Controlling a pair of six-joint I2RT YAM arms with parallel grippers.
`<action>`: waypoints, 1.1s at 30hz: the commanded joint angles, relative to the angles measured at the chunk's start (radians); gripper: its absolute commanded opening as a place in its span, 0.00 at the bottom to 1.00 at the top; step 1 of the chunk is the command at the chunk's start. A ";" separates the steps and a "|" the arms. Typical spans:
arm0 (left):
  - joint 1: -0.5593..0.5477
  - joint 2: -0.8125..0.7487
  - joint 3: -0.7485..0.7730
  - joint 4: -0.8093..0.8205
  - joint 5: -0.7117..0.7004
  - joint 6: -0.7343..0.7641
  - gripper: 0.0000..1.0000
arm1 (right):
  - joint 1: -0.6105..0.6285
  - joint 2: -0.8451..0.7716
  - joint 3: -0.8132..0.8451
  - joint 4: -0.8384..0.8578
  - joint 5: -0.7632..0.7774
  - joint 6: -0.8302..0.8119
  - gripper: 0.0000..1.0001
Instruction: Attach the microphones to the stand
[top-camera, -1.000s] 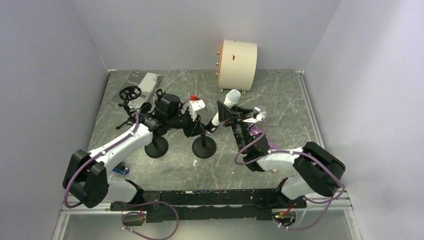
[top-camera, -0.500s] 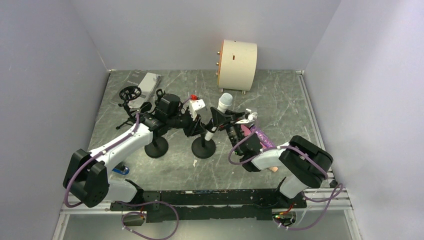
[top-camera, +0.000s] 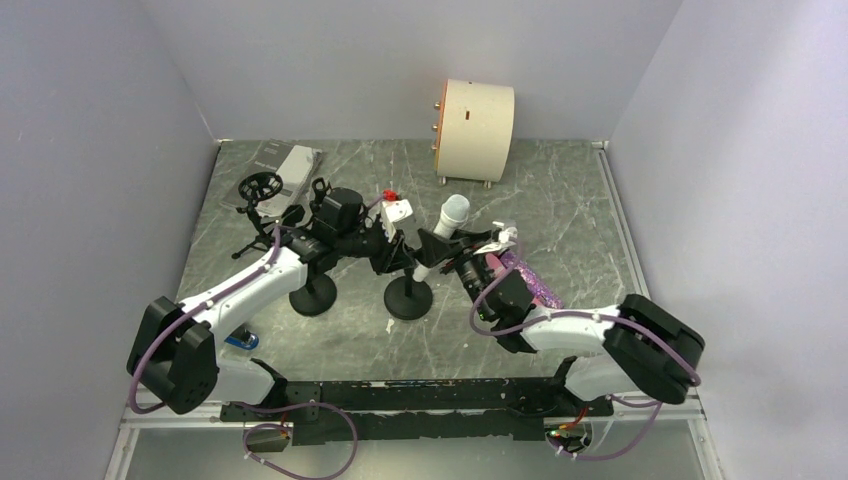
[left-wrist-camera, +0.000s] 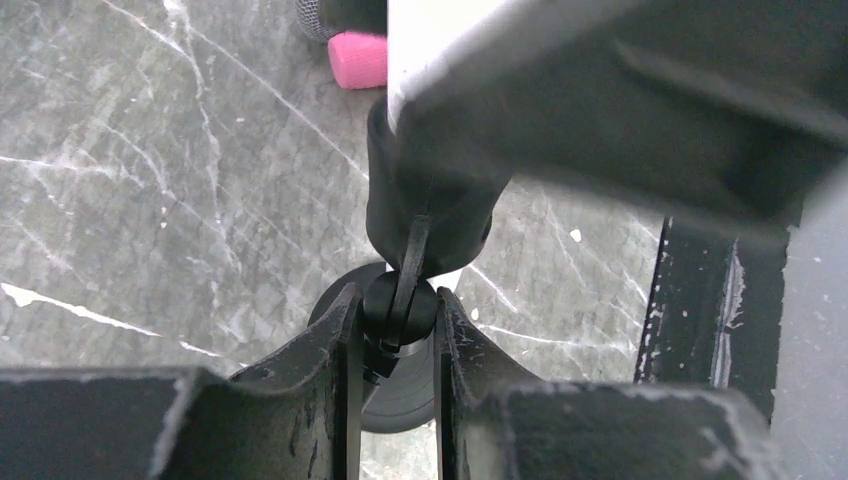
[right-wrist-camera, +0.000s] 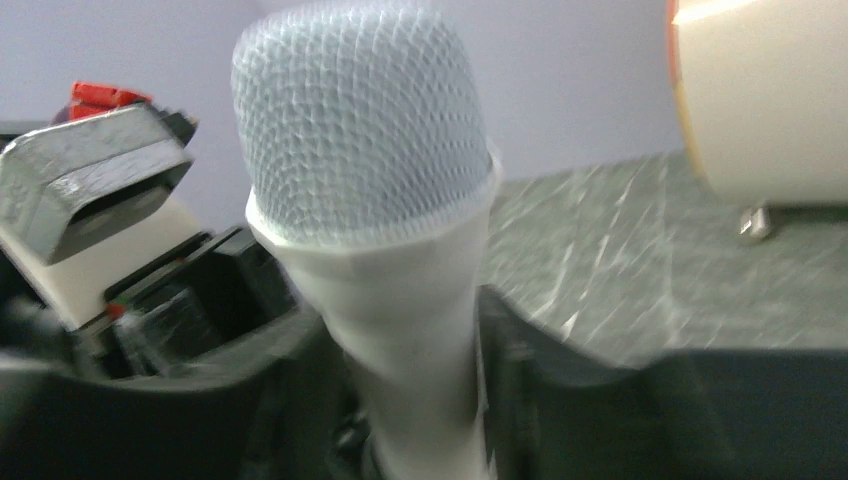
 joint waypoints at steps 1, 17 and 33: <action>-0.021 0.013 0.000 0.043 0.058 -0.073 0.03 | 0.050 -0.100 0.058 -0.339 0.000 0.079 0.74; -0.021 0.011 0.038 0.158 -0.113 -0.123 0.03 | 0.041 -0.556 0.115 -0.976 0.124 0.136 0.84; -0.009 0.296 0.365 0.289 -0.637 -0.102 0.03 | 0.037 -0.674 0.221 -1.365 0.239 0.286 0.80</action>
